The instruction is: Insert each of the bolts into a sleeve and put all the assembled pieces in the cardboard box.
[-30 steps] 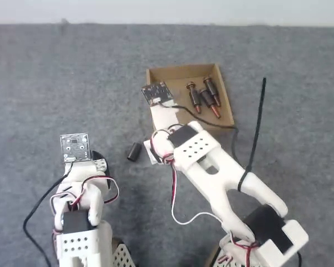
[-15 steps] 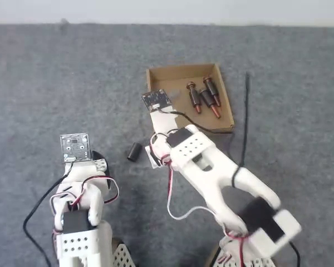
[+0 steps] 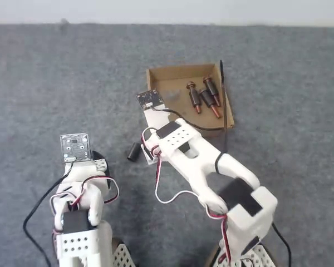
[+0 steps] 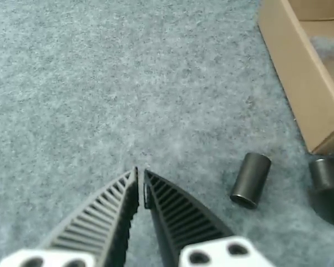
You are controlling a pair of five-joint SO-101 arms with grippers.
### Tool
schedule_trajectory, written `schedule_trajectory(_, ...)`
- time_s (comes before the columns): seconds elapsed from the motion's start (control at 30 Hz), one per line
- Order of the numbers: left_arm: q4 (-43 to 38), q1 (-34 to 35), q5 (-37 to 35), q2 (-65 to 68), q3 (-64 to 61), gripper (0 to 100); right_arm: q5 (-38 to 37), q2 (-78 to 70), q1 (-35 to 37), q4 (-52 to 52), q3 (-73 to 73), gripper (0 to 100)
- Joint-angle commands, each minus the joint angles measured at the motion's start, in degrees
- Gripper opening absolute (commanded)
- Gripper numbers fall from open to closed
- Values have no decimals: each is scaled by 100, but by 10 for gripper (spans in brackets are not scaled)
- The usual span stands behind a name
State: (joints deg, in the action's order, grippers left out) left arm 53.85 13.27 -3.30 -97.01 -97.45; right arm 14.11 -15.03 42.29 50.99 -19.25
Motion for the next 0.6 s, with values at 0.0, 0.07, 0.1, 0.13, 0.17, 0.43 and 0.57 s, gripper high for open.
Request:
schedule_trajectory(0.0, -18, 18, 18, -70, 57, 12, 26, -110, 31, -92, 334, 113)
schedule_trajectory(0.07, -26, 18, 18, -70, 57, 12, 26, -233, 22, -75, 404, 112)
schedule_trajectory(0.1, -26, 18, 26, -70, 57, 12, 26, -259, 22, -75, 422, 112)
schedule_trajectory(0.13, -62, 18, 26, -70, 57, 12, 18, -286, 22, -92, 431, 111)
schedule_trajectory(0.17, -88, 26, 26, -70, 57, 12, 18, -286, 22, -92, 431, 110)
schedule_trajectory(0.43, -97, 35, 26, -70, 57, 12, 9, 391, -4, 198, 360, 16)
schedule_trajectory(0.57, -97, 35, 26, -70, 57, 12, -88, 1147, -163, 831, 352, 6)
